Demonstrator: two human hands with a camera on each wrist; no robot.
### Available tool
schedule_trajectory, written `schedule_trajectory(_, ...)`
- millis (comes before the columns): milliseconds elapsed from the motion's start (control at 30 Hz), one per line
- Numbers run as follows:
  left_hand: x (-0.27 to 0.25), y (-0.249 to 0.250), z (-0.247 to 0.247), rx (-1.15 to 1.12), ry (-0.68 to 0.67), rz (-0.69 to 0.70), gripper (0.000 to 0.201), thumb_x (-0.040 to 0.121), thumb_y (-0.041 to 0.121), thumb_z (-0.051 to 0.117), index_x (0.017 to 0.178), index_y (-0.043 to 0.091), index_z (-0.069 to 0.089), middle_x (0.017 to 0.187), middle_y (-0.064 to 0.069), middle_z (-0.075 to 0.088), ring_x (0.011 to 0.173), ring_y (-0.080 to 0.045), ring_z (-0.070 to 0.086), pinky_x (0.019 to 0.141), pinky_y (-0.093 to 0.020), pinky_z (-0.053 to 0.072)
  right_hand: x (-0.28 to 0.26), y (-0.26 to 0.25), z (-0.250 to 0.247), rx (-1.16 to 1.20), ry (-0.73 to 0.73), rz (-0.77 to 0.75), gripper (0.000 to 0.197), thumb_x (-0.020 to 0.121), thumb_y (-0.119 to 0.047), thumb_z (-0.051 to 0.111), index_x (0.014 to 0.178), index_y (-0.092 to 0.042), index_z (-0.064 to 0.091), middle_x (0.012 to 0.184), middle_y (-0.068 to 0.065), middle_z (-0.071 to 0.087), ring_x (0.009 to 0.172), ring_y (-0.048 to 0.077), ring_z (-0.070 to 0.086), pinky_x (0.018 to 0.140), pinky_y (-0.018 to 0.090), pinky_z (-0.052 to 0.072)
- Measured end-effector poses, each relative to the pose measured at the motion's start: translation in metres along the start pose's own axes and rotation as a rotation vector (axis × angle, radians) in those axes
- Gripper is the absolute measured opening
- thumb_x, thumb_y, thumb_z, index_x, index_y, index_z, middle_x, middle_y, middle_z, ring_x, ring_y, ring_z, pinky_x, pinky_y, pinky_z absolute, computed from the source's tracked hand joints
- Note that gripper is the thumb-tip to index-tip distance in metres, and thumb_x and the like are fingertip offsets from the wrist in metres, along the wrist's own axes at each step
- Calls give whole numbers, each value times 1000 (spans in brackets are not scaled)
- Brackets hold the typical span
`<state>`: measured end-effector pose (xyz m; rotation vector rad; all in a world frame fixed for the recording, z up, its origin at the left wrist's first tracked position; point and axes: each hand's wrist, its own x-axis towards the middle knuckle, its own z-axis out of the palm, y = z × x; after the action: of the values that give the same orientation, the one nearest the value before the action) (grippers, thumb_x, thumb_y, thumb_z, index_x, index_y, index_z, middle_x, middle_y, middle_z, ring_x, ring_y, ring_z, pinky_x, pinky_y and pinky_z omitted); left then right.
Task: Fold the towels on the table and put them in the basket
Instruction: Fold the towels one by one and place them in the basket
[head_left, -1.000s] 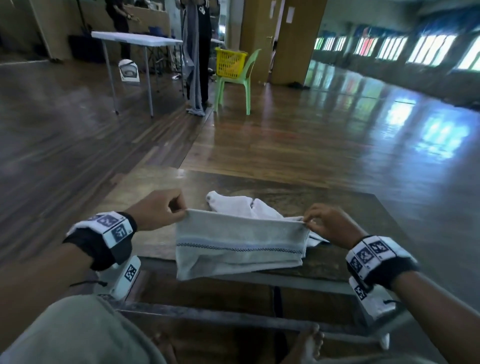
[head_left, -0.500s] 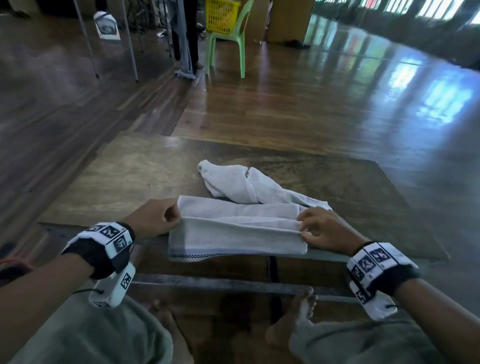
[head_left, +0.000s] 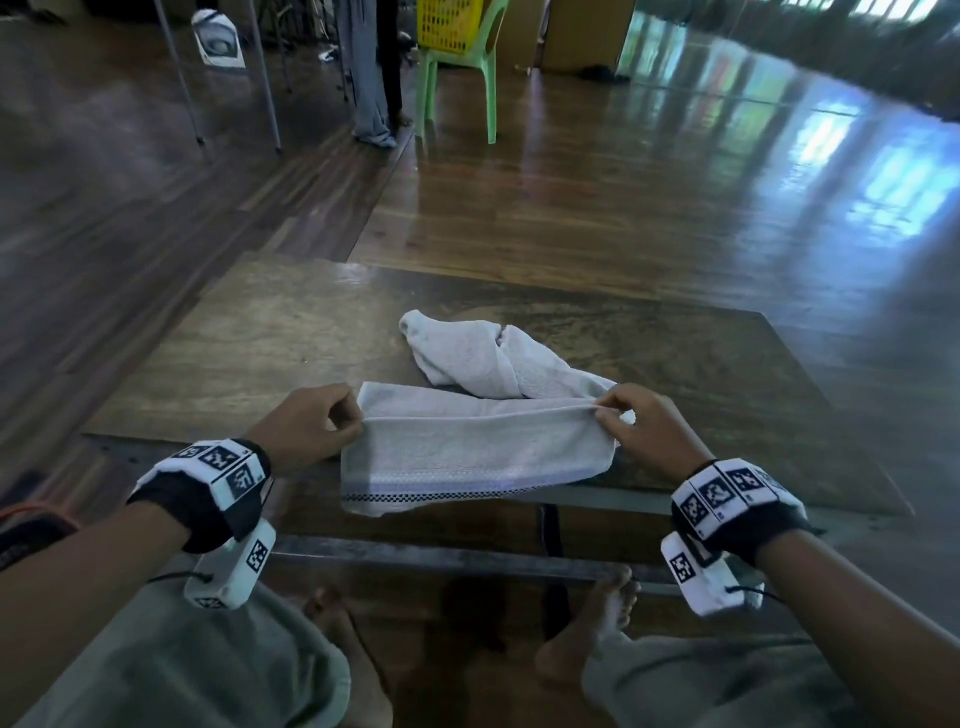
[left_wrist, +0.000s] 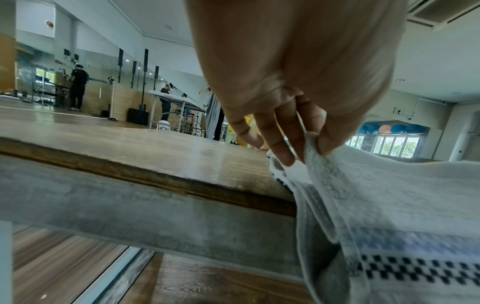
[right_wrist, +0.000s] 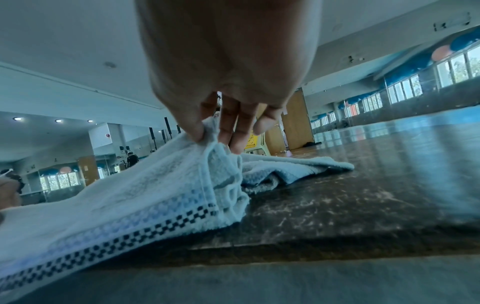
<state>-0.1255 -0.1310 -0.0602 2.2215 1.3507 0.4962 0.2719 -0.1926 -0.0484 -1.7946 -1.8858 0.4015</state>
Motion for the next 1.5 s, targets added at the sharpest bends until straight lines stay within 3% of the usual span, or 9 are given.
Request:
schedule_trajectory(233,3,-6,7,13,-34,-43,15,83,16,67,75,19,55,77,9,61,71,-5,56,59,-14,37,17,7,7,-276,-436,35,19,86,-27,58,101,-26,71,94,-18,64,89,5,59,86,32,49)
schedule_trajectory(333,4,-7,9,14,-30,-59,14,83,15,68,76,18,55,76,9,61,70,-2,55,59,-13,38,17,8,9,-277,-485,28,21,84,-27,59,102,-26,70,95,-18,64,89,4,58,85,31,48)
schedule_trajectory(433,4,-6,8,15,-39,-61,15,83,16,67,75,19,55,77,9,61,70,-2,55,59,-15,37,16,7,8,-278,-484,51,5,83,-30,63,85,-31,67,84,-17,61,79,0,53,75,23,41)
schedule_trajectory(500,3,-6,7,13,-41,-53,15,83,16,67,75,19,55,77,9,62,70,-1,55,58,-13,36,14,7,7,-298,-481,50,19,83,-31,63,66,-35,56,71,-18,54,69,0,50,67,21,37)
schedule_trajectory(700,-3,1,-2,-51,24,-28,12,83,14,67,77,15,56,77,4,63,68,-6,56,59,-15,40,2,-1,-4,-146,-371,52,8,87,-20,62,94,-20,59,86,-7,59,81,8,56,73,20,43)
schedule_trajectory(867,-8,14,-17,-98,130,26,12,82,10,67,78,10,56,78,-3,64,69,-13,58,59,-21,46,-9,-14,-20,-81,-151,-30,8,81,-11,68,83,-17,63,75,-15,55,66,-2,50,60,8,38)
schedule_trajectory(1167,-12,24,-33,-67,238,87,14,82,6,66,76,12,55,75,0,63,76,-12,56,61,-13,43,-13,-17,-20,-89,58,-172,10,75,1,70,76,-8,65,87,0,54,70,2,50,64,7,36)
schedule_trajectory(1400,-11,7,-10,-56,167,49,13,81,6,66,74,9,55,73,-2,61,68,-17,57,61,-24,46,-14,-4,4,-56,-20,-108,15,78,1,65,77,-13,62,81,0,61,76,16,59,67,10,42)
schedule_trajectory(1500,-9,2,-4,-62,148,31,13,80,6,67,75,10,56,73,1,61,68,-7,56,58,-12,43,-11,6,13,-65,-125,-61,20,80,-4,64,78,-23,58,83,-6,60,78,13,59,69,13,44)
